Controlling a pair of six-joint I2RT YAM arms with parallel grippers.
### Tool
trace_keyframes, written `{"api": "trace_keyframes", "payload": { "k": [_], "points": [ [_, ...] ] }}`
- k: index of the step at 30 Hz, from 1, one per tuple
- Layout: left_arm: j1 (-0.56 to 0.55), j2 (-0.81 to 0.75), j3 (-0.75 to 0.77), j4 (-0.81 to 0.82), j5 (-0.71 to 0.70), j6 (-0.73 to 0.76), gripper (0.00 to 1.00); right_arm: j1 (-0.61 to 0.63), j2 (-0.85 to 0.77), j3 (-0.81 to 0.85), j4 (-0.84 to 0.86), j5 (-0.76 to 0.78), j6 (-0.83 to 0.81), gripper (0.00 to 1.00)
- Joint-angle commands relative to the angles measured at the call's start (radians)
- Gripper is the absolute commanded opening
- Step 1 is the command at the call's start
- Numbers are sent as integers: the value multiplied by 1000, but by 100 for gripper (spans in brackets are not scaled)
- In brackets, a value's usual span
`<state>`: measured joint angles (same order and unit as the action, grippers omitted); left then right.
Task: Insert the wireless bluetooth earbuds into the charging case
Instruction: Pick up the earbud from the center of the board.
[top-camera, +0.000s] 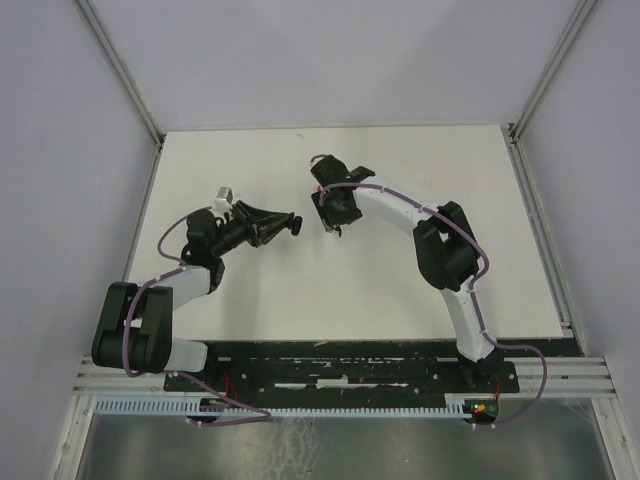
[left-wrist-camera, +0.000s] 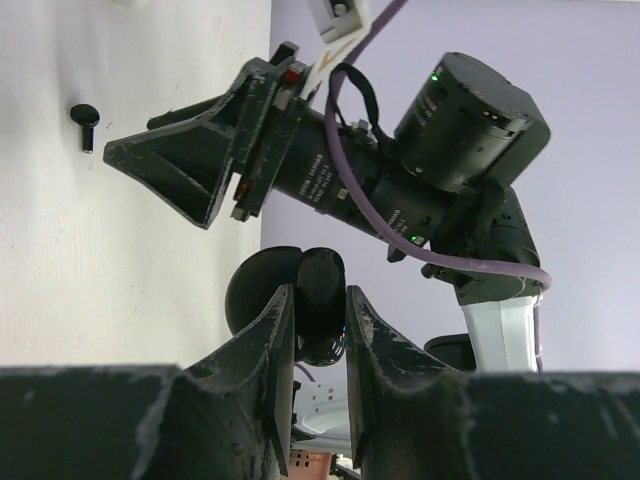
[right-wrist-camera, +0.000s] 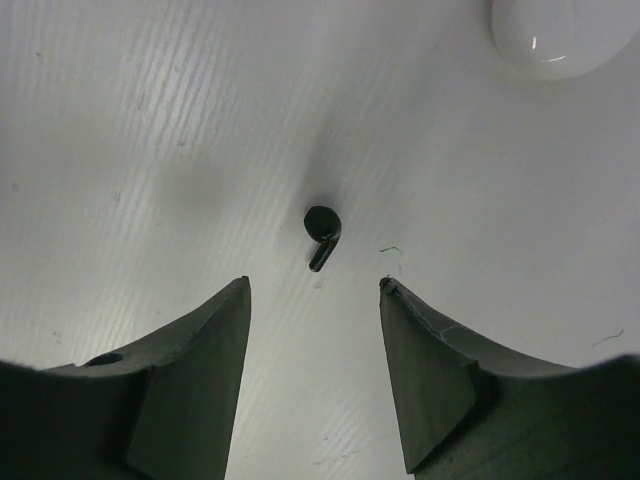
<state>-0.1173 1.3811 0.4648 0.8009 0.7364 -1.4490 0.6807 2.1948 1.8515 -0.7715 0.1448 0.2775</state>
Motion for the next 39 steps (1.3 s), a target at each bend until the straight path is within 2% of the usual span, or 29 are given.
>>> {"api": "trace_keyframes", "payload": {
  "k": [1, 23, 39],
  "points": [
    [6, -24, 14, 35, 13, 45, 3, 1, 17, 62, -11, 24, 27, 62],
    [6, -15, 27, 23, 14, 51, 3, -28, 110, 96, 12, -26, 47, 54],
    [6, -16, 24, 21, 12, 52, 3, -37, 148, 160, -42, -45, 44, 48]
  ]
}}
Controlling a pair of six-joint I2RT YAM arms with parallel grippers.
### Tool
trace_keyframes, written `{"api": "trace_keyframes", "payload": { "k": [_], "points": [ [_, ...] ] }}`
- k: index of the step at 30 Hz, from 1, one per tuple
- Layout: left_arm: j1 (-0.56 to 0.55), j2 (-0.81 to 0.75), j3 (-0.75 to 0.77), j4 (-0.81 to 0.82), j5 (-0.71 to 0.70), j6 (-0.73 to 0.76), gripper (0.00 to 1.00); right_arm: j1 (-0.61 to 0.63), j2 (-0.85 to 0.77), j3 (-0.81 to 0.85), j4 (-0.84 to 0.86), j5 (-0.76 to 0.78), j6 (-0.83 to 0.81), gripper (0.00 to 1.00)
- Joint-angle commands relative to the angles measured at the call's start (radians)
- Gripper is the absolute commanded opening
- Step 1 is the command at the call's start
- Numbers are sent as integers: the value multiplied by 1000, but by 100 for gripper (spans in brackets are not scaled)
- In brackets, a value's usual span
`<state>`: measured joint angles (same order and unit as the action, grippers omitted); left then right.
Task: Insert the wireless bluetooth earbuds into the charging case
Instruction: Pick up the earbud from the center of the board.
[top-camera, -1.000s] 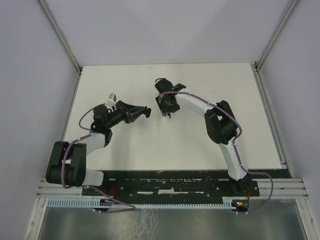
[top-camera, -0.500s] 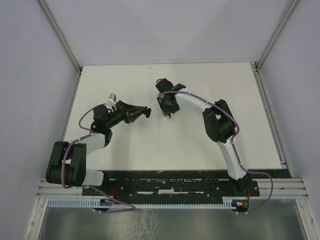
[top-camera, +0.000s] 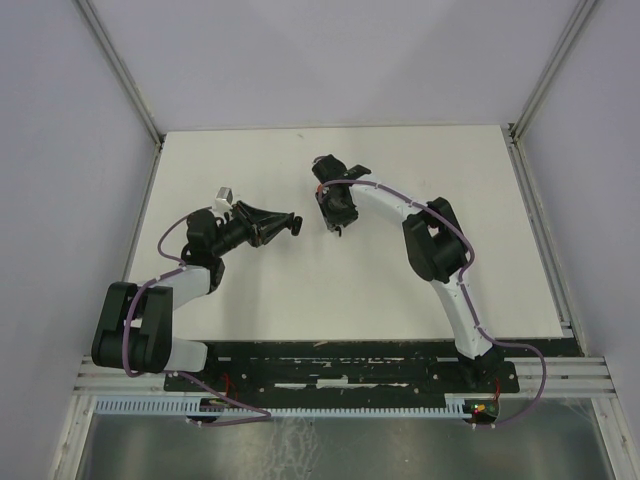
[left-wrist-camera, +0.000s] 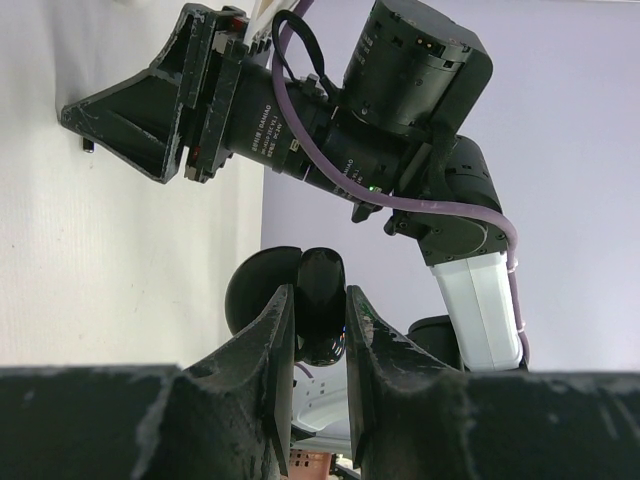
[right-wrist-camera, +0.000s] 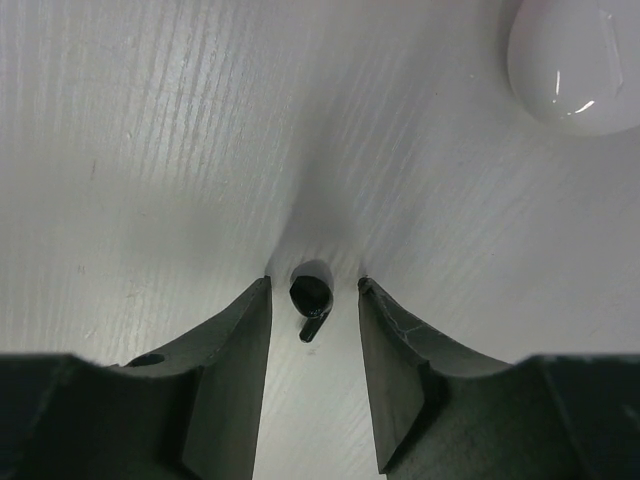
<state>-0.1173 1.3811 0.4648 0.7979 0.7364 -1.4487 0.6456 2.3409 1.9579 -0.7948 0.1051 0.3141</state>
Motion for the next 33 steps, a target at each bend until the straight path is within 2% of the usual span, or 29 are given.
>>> {"api": "trace_keyframes", "payload": {
  "k": [1, 33],
  "points": [
    [6, -17, 24, 26, 12, 51, 3, -1, 3, 53, -22, -5, 7, 47],
    [5, -24, 12, 29, 6, 48, 3, -13, 22, 55, -31, -21, 3, 38]
  ]
}}
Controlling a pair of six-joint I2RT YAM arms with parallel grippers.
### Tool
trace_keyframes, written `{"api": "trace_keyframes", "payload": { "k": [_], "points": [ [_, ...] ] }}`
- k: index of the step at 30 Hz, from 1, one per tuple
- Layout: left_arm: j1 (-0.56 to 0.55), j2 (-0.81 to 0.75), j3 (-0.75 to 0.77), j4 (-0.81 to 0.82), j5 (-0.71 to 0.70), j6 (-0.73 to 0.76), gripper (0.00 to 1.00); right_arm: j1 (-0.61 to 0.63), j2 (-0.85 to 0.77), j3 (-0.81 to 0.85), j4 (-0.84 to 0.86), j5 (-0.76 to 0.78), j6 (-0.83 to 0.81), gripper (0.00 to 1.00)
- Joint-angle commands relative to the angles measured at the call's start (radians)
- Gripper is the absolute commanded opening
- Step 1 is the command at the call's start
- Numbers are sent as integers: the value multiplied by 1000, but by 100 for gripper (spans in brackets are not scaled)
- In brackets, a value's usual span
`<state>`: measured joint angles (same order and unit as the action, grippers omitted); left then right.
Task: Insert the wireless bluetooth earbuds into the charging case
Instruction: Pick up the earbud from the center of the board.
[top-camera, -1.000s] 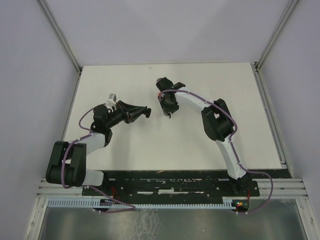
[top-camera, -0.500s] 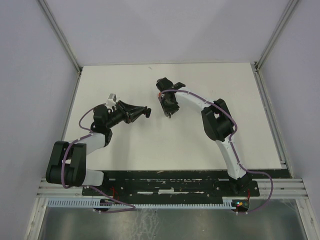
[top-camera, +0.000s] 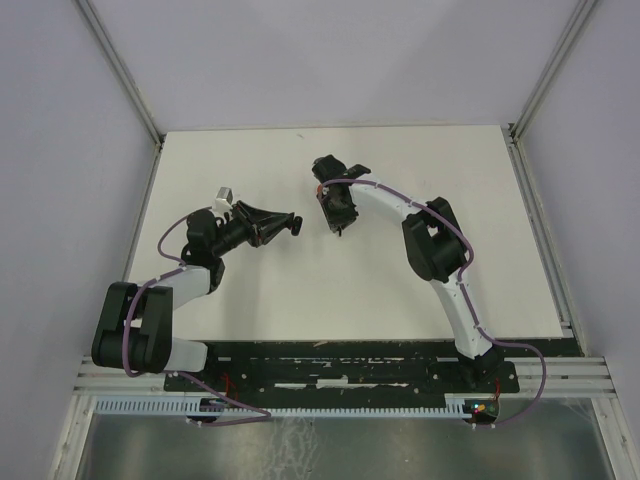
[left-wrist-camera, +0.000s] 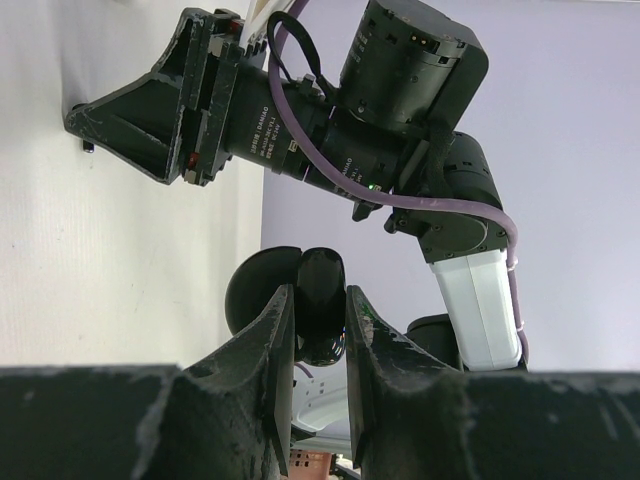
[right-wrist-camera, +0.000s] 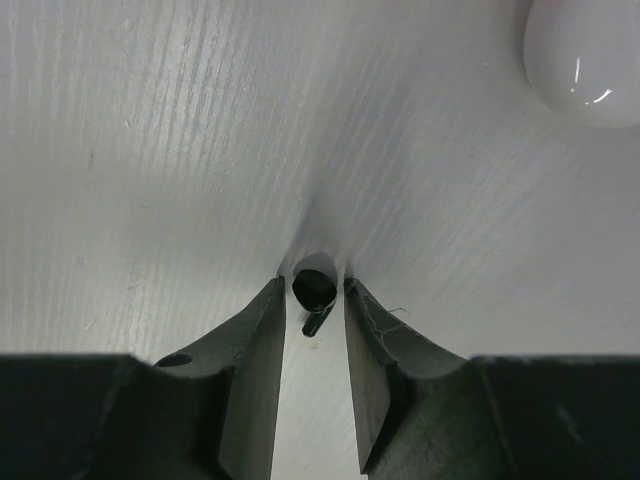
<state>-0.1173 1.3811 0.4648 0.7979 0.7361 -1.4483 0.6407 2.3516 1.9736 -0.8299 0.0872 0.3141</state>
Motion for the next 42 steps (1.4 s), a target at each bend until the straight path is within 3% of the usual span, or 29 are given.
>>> {"api": "trace_keyframes", "payload": {
  "k": [1, 9, 24, 29, 37, 42],
  "points": [
    [7, -24, 12, 28, 6, 48, 3, -9, 12, 40, 4, -7, 3, 37],
    [6, -23, 14, 26, 5, 50, 3, -11, 16, 42, 2, -10, 0, 34],
    [6, -25, 13, 18, 5, 56, 3, -17, -13, 29, 32, -9, -24, 13],
    [4, -16, 20, 11, -1, 57, 3, -17, -204, -147, 254, 38, -67, 5],
    [-26, 42, 55, 20, -17, 35, 3, -21, -543, -456, 634, 49, -154, 5],
    [-72, 124, 88, 100, -24, -32, 3, -20, -743, -729, 1004, -17, -224, 5]
  ]
}}
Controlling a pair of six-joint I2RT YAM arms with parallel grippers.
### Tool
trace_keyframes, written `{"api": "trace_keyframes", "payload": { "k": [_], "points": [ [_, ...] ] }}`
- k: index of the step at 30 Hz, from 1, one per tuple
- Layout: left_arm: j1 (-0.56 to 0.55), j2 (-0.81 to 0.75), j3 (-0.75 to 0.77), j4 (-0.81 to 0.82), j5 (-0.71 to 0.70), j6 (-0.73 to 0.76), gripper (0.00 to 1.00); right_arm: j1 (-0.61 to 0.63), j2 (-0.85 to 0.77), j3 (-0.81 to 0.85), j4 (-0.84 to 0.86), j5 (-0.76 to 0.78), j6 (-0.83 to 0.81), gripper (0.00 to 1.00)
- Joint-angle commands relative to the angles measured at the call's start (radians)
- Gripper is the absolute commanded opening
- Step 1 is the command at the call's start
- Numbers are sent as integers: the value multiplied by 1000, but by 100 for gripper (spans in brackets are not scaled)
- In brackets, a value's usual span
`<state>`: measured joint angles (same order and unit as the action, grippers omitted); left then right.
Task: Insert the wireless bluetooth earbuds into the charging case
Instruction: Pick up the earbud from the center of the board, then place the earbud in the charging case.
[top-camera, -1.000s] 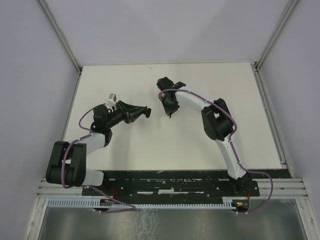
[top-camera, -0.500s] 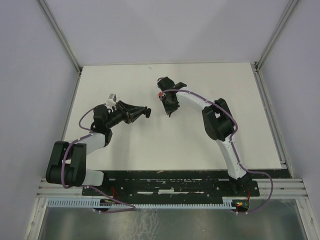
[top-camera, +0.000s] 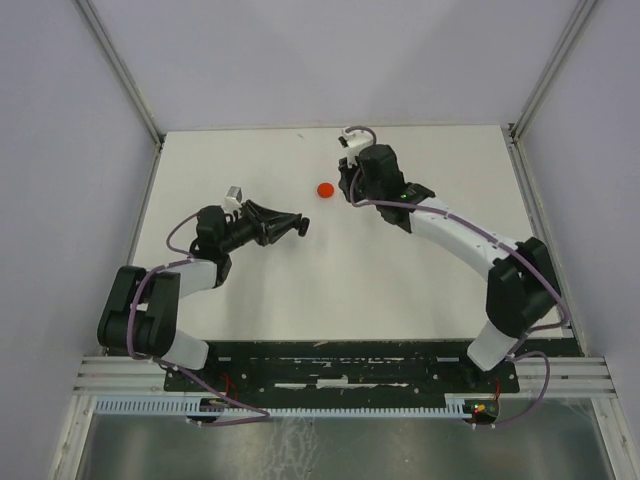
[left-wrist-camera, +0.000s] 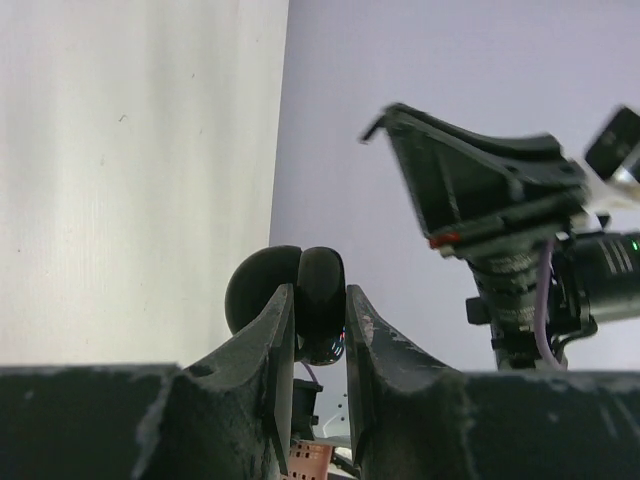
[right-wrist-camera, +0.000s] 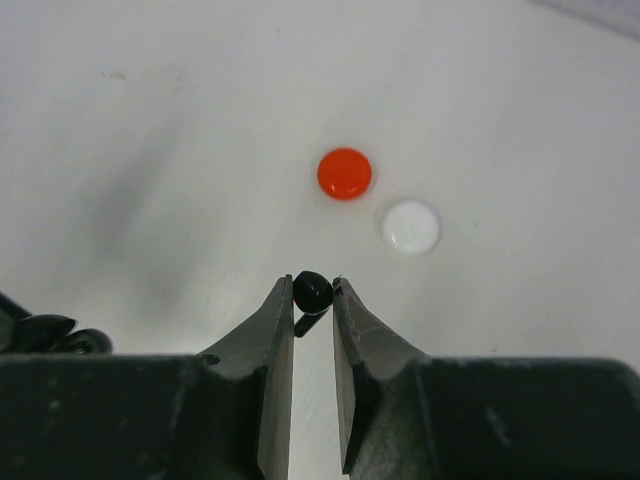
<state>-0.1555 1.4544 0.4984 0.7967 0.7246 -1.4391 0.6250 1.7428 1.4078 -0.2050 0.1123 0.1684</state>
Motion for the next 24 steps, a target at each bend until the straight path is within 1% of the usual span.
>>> {"api": "trace_keyframes", "payload": {
  "k": [1, 3, 7, 14, 18, 24],
  "points": [
    [-40, 68, 63, 133, -13, -59, 3, -5, -165, -220, 455, -66, -97, 5],
    [-55, 101, 77, 166, -14, -83, 3, -5, -224, -356, 619, -95, -124, 4],
    [-77, 152, 108, 211, -20, -116, 3, -5, -303, -537, 913, -143, -167, 1],
    [-129, 227, 171, 264, -17, -170, 3, -5, -319, -701, 1204, -260, -232, 1],
    [-154, 264, 185, 288, -22, -199, 3, -5, -317, -744, 1279, -326, -258, 1],
    [-170, 304, 200, 346, -6, -240, 3, -5, -313, -760, 1293, -392, -298, 1]
  ]
}}
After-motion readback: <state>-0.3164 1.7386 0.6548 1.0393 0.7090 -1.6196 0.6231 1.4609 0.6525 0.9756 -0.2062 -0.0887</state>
